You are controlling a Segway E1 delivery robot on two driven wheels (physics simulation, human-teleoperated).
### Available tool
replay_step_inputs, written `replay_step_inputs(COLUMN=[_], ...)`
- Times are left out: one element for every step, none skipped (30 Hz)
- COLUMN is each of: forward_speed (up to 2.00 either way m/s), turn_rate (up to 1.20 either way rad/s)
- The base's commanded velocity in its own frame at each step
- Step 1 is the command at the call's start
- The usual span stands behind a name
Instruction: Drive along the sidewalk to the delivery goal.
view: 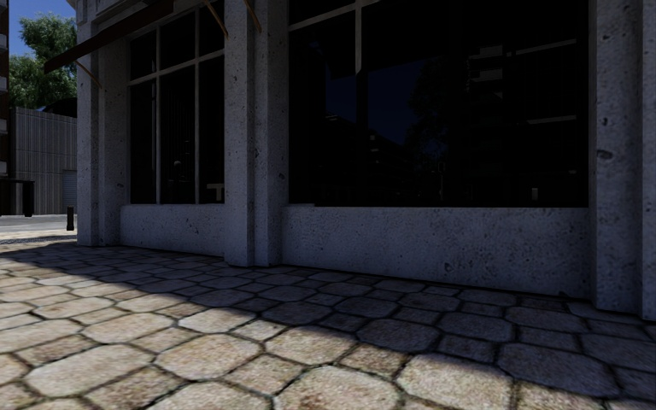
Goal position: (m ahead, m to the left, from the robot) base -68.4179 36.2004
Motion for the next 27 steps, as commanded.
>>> replay_step_inputs(forward_speed=[0.00, 0.00, 0.00, 0.00, 0.00, 0.00, 0.00, 0.00, 0.00, 0.00, 0.00, 0.00, 0.00, 0.00, 0.00, 0.00, 0.00, 0.00, 0.00, 0.00, 0.00, 0.00, 0.00, 0.00, 0.00, 0.00, 0.00], turn_rate=[0.00, 0.00, 0.00, 0.00, 0.00, 0.00, 0.00, 0.00, 0.00, 0.00, 0.00, 0.00, 0.00, 0.00, 0.00, 0.00, 0.00, 0.00, 0.00, 0.00, 0.00, 0.00, 0.00, 0.00, 0.00, 0.00, 0.00])
